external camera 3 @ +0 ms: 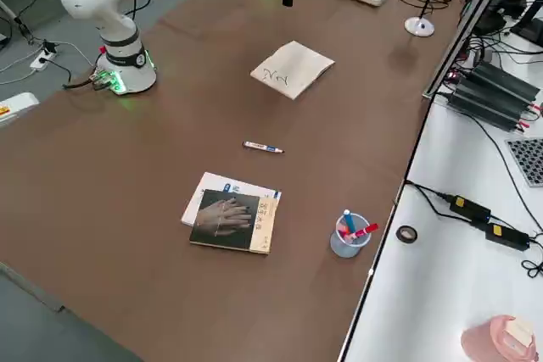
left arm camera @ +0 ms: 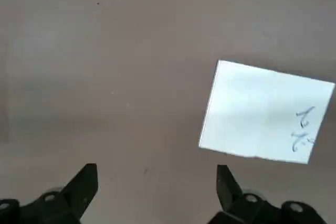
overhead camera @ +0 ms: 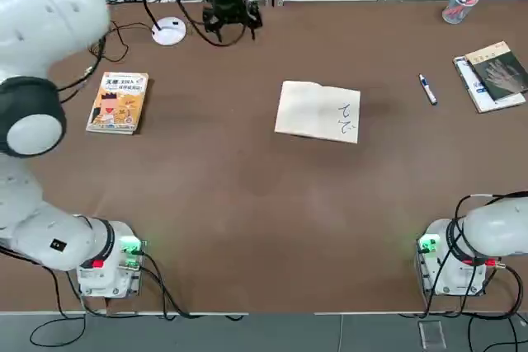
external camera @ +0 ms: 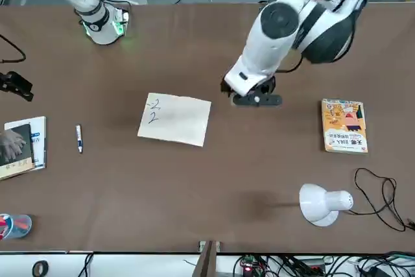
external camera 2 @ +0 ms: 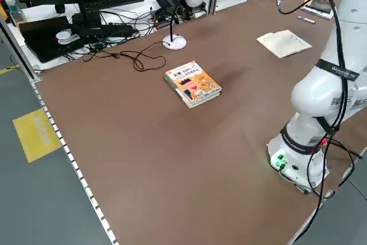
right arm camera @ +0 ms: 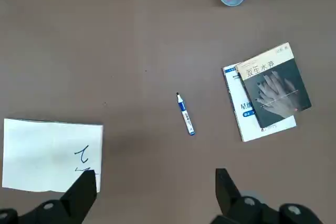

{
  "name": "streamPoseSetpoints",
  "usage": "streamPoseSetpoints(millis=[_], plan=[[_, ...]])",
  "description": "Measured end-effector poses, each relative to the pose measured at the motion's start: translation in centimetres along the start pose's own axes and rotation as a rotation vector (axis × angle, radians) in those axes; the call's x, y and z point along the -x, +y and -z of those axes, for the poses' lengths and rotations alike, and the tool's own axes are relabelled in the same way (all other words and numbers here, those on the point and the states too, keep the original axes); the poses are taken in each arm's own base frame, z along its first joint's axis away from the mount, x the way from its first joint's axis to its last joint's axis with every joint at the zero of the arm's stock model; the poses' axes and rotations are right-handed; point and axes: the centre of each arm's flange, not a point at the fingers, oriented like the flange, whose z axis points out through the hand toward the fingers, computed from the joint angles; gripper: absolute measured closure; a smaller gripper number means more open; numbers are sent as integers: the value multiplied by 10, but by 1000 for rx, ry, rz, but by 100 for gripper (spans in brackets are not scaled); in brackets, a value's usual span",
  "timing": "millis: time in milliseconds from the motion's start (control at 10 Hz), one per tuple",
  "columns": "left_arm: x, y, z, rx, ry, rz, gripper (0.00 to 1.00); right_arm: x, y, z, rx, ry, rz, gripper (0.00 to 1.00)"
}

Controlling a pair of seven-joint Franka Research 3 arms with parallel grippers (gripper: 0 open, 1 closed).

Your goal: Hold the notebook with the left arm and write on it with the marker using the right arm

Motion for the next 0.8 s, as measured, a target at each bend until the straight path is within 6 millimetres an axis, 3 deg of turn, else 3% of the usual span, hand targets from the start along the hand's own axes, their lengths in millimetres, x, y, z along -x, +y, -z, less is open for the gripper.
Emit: streamPoseSetpoints(millis=[800], plan=[[23,79,-96,32,48,25,0,-1,0,0,-1,5,0,0]])
